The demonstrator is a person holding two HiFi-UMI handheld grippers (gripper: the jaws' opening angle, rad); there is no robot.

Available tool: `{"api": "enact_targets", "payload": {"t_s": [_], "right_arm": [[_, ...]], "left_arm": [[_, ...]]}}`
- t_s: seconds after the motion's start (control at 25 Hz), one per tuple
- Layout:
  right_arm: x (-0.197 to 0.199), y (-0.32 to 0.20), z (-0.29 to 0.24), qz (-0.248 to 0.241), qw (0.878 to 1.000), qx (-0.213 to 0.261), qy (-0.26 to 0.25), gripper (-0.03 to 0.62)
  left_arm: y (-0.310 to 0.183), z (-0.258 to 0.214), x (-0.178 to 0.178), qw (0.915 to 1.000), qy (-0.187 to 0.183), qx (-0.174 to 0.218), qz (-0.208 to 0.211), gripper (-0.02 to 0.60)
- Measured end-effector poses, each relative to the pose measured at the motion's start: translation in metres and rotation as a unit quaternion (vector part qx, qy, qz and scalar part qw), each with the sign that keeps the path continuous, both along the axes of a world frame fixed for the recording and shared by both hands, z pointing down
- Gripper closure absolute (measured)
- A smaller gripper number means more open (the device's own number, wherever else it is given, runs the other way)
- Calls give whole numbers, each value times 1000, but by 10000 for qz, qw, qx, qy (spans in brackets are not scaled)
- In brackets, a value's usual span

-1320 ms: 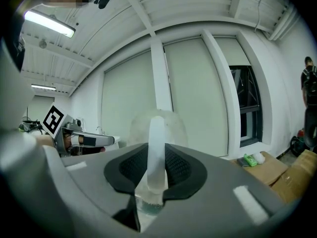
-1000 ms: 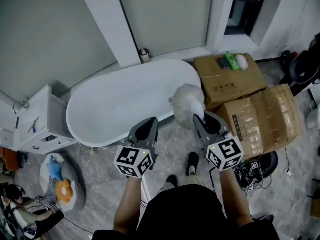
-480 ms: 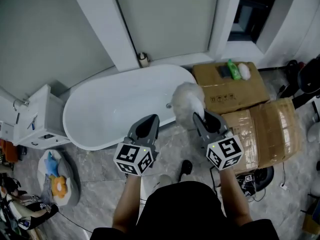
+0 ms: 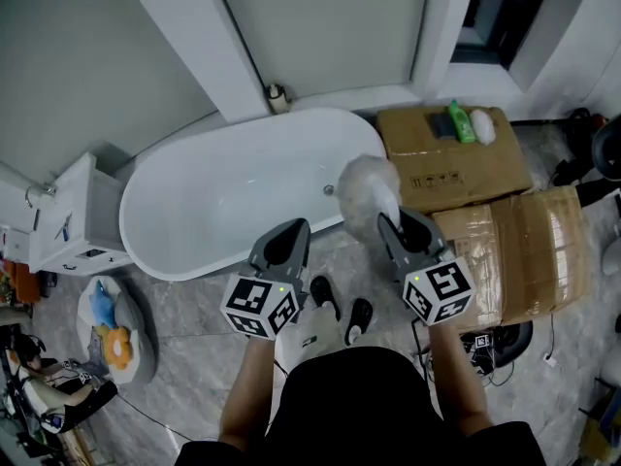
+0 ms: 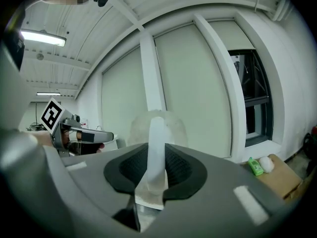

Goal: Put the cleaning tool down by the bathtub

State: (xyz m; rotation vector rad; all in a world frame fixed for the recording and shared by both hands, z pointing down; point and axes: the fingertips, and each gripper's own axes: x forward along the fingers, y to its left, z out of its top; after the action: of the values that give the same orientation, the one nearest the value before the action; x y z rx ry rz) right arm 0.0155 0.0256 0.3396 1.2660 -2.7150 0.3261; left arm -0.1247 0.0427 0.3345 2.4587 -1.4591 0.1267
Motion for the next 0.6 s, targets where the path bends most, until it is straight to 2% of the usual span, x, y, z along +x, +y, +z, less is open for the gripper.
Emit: {"api": "enact_targets", "payload": {"t_s": [0.28, 0.6], "right_arm": [[-6, -24, 7, 58, 9999, -59, 63, 502], [-5, -81, 13, 330, 9992, -165, 170, 502]], "left_arm": [[-29, 12, -4, 9999, -11, -92, 100, 584], [-97, 17, -1, 9990, 35, -171, 406, 583]]}}
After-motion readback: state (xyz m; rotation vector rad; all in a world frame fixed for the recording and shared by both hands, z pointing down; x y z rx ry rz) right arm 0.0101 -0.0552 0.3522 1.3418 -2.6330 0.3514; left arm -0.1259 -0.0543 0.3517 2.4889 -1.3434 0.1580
